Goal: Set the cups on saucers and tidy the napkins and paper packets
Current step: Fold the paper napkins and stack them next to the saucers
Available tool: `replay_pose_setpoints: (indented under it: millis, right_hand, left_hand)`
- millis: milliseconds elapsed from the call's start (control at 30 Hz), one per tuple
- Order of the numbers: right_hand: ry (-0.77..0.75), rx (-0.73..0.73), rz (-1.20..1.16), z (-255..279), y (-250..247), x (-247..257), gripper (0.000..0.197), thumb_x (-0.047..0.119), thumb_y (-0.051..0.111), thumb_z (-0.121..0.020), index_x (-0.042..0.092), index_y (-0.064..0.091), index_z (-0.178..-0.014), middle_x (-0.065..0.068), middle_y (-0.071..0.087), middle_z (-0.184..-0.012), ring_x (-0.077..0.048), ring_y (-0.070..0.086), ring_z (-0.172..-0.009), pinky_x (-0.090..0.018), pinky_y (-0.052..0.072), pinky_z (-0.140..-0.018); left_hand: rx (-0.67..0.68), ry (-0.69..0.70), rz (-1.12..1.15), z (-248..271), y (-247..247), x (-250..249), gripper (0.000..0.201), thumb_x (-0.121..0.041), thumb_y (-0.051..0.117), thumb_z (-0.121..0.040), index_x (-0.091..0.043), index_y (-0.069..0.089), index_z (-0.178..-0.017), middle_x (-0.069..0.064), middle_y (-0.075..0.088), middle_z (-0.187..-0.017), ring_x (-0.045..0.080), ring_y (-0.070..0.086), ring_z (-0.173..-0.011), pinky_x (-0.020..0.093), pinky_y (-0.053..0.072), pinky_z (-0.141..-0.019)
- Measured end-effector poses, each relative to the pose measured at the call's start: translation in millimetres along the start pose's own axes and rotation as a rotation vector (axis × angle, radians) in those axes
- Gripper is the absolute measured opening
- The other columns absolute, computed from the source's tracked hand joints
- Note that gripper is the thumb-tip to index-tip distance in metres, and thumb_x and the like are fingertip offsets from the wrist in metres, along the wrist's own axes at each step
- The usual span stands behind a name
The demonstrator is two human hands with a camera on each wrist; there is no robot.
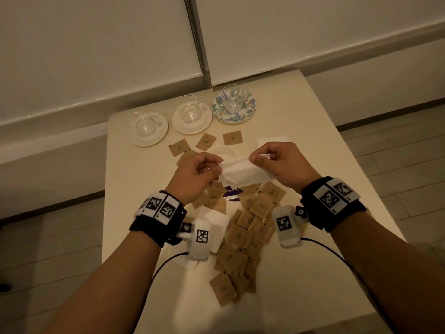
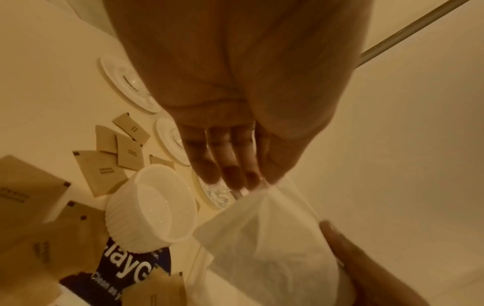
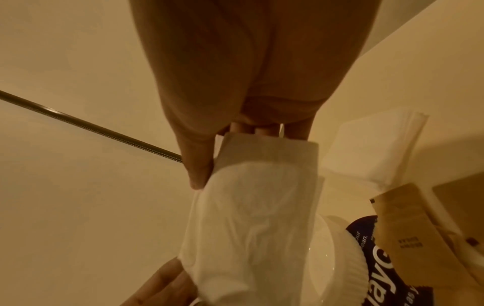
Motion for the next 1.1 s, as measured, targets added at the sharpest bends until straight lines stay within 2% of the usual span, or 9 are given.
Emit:
replay_pose_setpoints:
  millis: [67,167,300,467,733,833,900,967,1100]
  right_hand:
    - [-0.005,-0.029,-0.031,1,1,0,0.007,0.028,0.073,-0.087,0.023,0.075,-0.083,-0.014,0.072,-0.082,-0.02,0.061,-0.069,-0.034,0.051,-0.068]
    - [-0.03,-0.055,-0.055,4,3,2,0.005,0.023,0.072,-0.088,0.019,0.074,-0.087,0.004,0.074,-0.076,-0.008,0.065,-0.066,-0.021,0.052,-0.063]
    - [-0.033,-0.056,-0.066,6,3,0,0.005,0.021,0.072,-0.087,0.016,0.074,-0.088,0.006,0.074,-0.077,-0.008,0.066,-0.066,-0.02,0.053,-0.061]
    - [-0.038,-0.073,-0.097,9,-1,-3,0.002,0.02,0.074,-0.086,0.018,0.074,-0.086,0.007,0.074,-0.076,-0.006,0.066,-0.063,-0.017,0.05,-0.057]
    - [-0.03,-0.064,-0.111,11,-2,-9,0.007,0.021,0.077,-0.083,0.016,0.073,-0.086,0.005,0.073,-0.078,-0.009,0.066,-0.07,-0.022,0.054,-0.064]
    - [-0.015,-0.093,-0.077,14,-5,-16,0.016,0.025,0.078,-0.082,0.016,0.071,-0.093,0.004,0.069,-0.086,-0.006,0.061,-0.072,-0.015,0.051,-0.068]
    - [0.05,-0.171,0.026,15,-9,-23,0.02,0.035,0.072,-0.086,0.017,0.066,-0.095,0.005,0.063,-0.087,-0.005,0.056,-0.073,-0.01,0.046,-0.065]
    - [0.171,-0.183,0.092,17,-10,-32,0.035,0.049,0.059,-0.092,0.014,0.064,-0.09,0.002,0.064,-0.084,-0.011,0.058,-0.073,-0.017,0.046,-0.064]
    - [0.301,0.016,0.008,23,7,-38,0.059,0.062,0.042,-0.094,0.011,0.071,-0.088,-0.002,0.074,-0.084,-0.017,0.069,-0.079,-0.029,0.049,-0.076]
  left_hand:
    - [-0.147,-0.021,-0.056,5,-1,3,0.007,-0.021,0.067,-0.091,-0.015,0.066,-0.094,0.003,0.066,-0.085,0.021,0.063,-0.072,0.032,0.053,-0.067]
    - [-0.121,-0.105,-0.019,14,17,11,0.032,-0.04,0.065,-0.091,-0.008,0.066,-0.086,0.006,0.068,-0.078,0.009,0.063,-0.06,0.021,0.051,-0.056]
    - [-0.153,-0.092,-0.069,16,25,15,0.015,-0.023,0.073,-0.087,-0.013,0.063,-0.083,0.015,0.069,-0.084,0.012,0.063,-0.063,0.015,0.049,-0.054]
    - [-0.252,-0.084,-0.049,19,18,15,0.017,-0.025,0.076,-0.084,-0.017,0.064,-0.094,0.001,0.066,-0.08,-0.002,0.058,-0.055,0.009,0.044,-0.05]
    - [-0.175,-0.052,0.041,19,28,4,0.016,-0.018,0.073,-0.087,-0.008,0.064,-0.077,-0.001,0.061,-0.066,0.003,0.053,-0.052,0.013,0.046,-0.051]
    - [-0.177,-0.037,0.052,21,25,3,0.017,-0.016,0.076,-0.083,-0.007,0.063,-0.077,0.004,0.059,-0.071,0.009,0.054,-0.063,0.019,0.048,-0.061]
    - [-0.156,-0.041,0.077,21,24,3,0.016,-0.012,0.077,-0.082,-0.005,0.063,-0.079,0.009,0.06,-0.076,0.018,0.055,-0.069,0.025,0.051,-0.065]
    - [-0.141,-0.052,0.109,22,23,2,0.017,-0.006,0.077,-0.081,-0.009,0.06,-0.079,0.01,0.06,-0.078,0.021,0.056,-0.071,0.025,0.052,-0.061]
    - [-0.093,-0.038,0.107,21,21,-3,0.026,0.005,0.074,-0.078,-0.013,0.056,-0.08,0.012,0.06,-0.077,0.024,0.054,-0.072,0.032,0.049,-0.063]
Point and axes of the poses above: each hand's wrist, its own z-axis away from the middle knuckle, its own y-axis out of the palm, x = y × z, the point moved 6 cm from there along -z, towards the middle knuckle
